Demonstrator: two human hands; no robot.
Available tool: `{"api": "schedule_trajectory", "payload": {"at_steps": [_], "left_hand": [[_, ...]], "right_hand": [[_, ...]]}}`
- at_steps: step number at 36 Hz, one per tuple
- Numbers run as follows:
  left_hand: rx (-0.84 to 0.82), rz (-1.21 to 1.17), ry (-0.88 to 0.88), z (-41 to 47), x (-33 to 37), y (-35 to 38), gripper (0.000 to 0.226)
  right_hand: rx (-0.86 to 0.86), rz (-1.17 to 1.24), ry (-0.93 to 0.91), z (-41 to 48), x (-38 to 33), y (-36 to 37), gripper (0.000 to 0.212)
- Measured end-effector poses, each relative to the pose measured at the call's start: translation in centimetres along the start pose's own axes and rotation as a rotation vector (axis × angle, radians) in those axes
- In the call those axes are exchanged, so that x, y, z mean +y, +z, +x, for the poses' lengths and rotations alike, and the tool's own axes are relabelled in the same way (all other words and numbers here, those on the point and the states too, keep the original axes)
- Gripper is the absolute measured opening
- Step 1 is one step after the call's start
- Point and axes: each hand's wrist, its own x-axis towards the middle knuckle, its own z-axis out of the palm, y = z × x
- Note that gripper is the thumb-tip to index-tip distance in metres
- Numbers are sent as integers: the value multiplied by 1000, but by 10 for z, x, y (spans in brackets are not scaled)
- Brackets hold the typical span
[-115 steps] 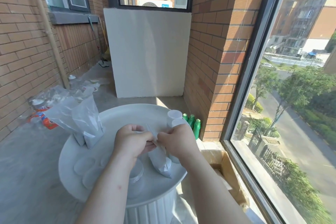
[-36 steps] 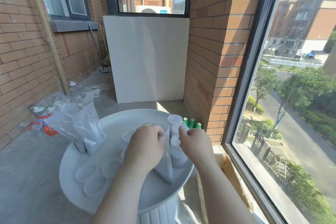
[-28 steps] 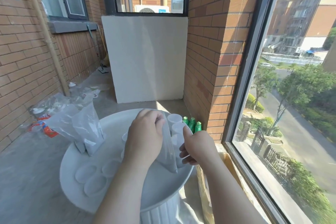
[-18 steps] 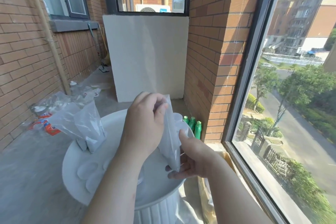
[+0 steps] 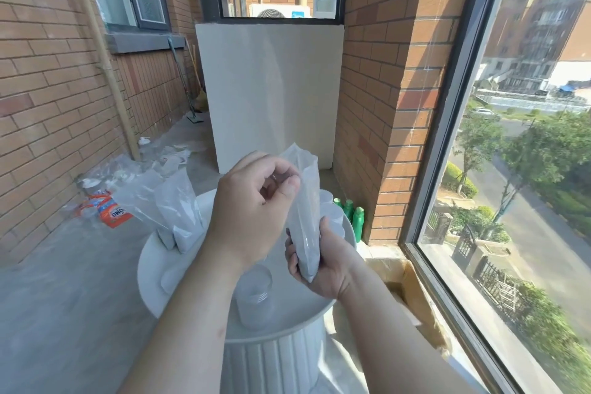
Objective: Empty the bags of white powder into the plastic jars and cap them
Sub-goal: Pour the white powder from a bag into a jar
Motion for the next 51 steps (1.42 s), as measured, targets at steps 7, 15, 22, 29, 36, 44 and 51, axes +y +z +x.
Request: {"api": "schedule_trajectory", "payload": {"at_steps": [7,15,22,29,36,44,51], "left_hand": [[180,-226,-301,-7,-13,-6,20],[286,-433,-863,-42,-36,26,21],[71,-621,-972,-76,-18,57,35],[76,-746,-1038,-83,-16,72,40],[113,-912,-1096,-81,-13,83,24],[143,-1071,-1184,-81,-10,94,28],[212,-1163,-1268,-79,-16,97,28]], "right_hand": [[102,41,-248,8,-4,-4,65],[177,-140,-564,0,-16,-11,68],[345,-297,-738,-5,-16,-15,84],[418,-495,-917,-15,-15,-25,71],[403,-626,-1002,-15,-18,-35,67],[422,-763,-1091,-10,-23,-40,72],[417,-868,-1119,-9,-24,-41,57]]}}
